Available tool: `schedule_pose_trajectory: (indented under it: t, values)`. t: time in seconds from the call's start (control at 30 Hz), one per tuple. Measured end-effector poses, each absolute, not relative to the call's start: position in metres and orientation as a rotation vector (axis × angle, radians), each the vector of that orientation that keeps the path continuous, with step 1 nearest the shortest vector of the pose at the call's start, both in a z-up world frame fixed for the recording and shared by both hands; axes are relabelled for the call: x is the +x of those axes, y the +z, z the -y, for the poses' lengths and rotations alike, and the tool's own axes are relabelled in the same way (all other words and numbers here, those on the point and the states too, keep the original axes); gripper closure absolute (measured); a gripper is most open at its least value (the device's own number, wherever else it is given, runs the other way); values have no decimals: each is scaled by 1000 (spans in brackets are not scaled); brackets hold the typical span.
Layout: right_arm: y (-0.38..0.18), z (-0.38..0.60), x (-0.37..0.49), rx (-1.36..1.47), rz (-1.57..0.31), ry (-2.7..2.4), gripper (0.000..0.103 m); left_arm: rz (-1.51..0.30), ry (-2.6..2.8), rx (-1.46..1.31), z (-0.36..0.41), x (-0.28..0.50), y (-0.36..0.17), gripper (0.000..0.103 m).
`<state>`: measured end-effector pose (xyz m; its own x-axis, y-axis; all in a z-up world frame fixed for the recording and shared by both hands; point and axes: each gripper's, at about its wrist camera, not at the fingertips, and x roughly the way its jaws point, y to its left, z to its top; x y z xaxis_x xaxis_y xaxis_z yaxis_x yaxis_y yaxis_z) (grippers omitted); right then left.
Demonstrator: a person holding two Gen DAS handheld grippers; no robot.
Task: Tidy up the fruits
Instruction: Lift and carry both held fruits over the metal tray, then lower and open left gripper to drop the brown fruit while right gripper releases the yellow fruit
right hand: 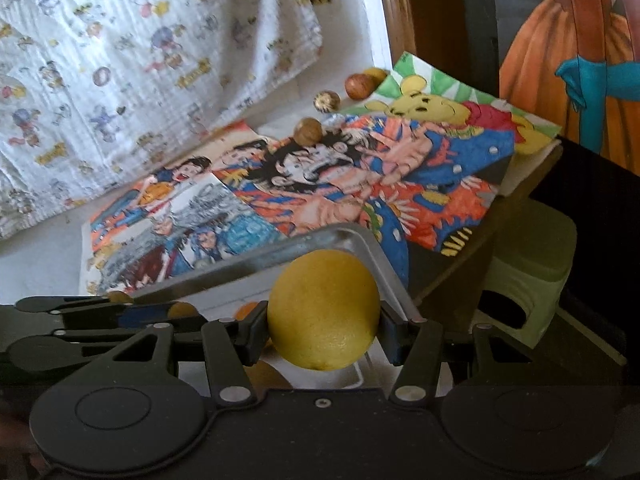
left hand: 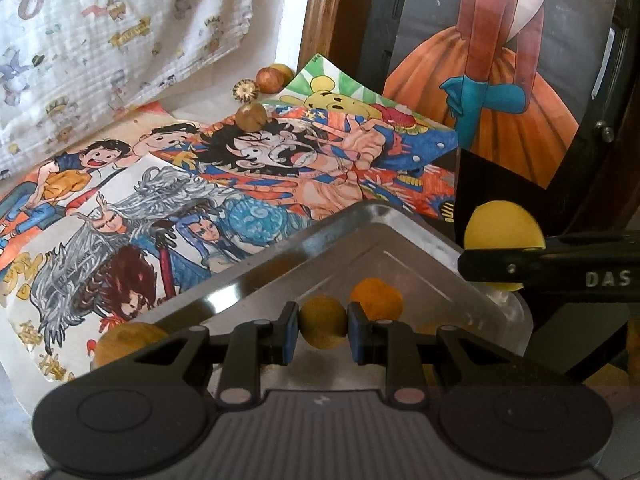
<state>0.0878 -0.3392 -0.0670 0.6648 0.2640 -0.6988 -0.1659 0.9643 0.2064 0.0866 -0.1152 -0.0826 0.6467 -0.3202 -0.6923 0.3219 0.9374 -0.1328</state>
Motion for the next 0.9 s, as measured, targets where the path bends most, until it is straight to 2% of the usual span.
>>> schedule_pose_trajectory:
  t: [0.9]
  values:
    - [-104, 325, 113, 120, -901, 255, 46, -859, -353, 11, 114, 84, -101, 75]
